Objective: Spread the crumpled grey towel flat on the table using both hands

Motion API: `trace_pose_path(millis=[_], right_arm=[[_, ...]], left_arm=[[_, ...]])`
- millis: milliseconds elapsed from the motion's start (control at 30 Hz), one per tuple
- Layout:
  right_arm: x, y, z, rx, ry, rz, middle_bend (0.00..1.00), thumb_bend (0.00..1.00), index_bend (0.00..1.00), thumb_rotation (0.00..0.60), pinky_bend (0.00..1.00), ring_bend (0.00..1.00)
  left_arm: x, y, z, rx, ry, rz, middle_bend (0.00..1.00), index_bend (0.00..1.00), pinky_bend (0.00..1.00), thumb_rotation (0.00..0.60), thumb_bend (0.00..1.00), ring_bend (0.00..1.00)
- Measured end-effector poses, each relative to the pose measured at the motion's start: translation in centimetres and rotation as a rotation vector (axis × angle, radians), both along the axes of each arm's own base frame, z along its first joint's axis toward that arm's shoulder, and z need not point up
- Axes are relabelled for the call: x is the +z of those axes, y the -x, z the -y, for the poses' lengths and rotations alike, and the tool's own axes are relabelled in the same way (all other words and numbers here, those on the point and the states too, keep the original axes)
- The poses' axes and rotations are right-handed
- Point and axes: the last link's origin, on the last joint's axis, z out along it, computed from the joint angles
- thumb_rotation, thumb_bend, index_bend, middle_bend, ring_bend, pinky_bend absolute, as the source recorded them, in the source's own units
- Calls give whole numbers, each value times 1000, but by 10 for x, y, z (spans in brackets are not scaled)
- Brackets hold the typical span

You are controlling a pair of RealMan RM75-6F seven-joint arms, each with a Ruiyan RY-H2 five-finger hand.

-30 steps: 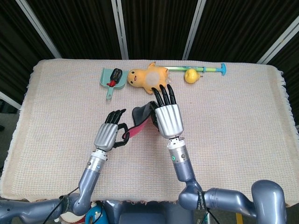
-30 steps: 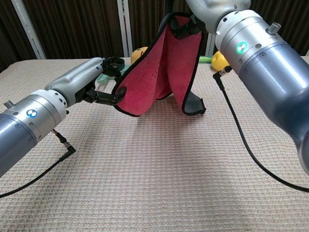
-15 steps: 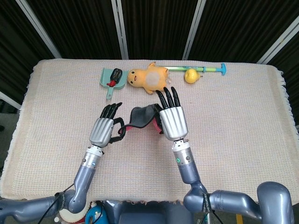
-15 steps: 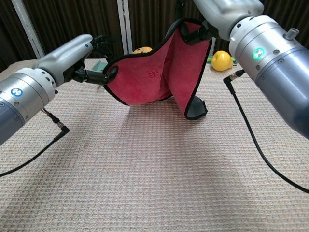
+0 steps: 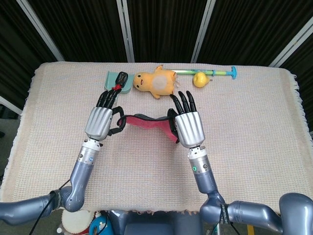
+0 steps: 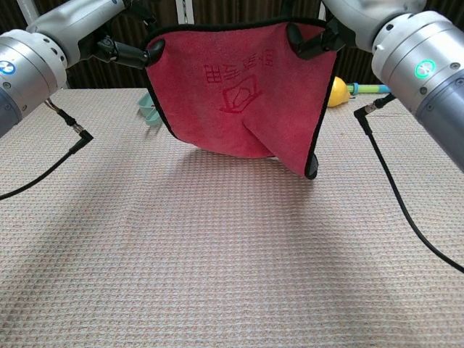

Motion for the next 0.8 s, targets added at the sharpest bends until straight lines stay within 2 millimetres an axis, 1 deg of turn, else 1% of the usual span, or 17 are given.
trace_pose_path(millis=[267, 467, 600, 800], right_arm=[[17, -4, 9, -5, 27, 16, 196, 601, 563, 600, 65, 95], [26, -11, 23, -13, 34, 24, 196, 601, 564, 600, 65, 95], [28, -12, 35, -25, 40, 18, 196, 600, 564, 600, 65, 95], [26, -12, 57, -53, 47, 9, 196, 601, 564, 600, 65, 95]], left_arm=[[12, -17, -12, -23, -37, -11, 50, 605, 0, 600, 477, 0], [19, -33, -25, -34, -56, -13, 52, 605, 0, 600, 477, 0], [18, -40, -35, -29, -56, -19, 55, 607, 0, 600, 477, 0], [8, -50, -51, -15, -47, -26, 57, 607, 0, 600, 477, 0]])
